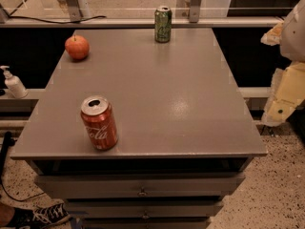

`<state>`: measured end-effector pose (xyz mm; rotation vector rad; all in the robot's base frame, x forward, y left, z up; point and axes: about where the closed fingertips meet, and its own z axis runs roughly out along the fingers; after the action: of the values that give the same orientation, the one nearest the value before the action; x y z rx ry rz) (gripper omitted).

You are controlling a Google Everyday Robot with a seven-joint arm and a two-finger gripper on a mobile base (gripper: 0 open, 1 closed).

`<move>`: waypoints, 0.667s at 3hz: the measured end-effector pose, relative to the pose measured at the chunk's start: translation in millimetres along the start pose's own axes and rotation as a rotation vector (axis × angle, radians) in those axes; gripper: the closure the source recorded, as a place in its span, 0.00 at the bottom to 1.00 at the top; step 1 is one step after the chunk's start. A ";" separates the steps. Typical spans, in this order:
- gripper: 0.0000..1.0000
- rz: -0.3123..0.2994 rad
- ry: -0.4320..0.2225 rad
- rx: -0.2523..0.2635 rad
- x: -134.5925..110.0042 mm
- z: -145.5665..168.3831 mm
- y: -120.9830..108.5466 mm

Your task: Knock coke can over

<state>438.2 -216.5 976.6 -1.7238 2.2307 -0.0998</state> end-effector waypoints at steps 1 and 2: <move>0.00 0.000 0.000 0.000 0.0 0.0 0.0; 0.00 0.028 -0.060 -0.024 -2.5 4.2 -0.3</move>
Offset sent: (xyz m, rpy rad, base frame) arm 0.0055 0.0062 -0.0137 0.1876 0.0524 -0.0168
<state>440.2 -213.7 973.2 -1.6847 2.2206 -0.0152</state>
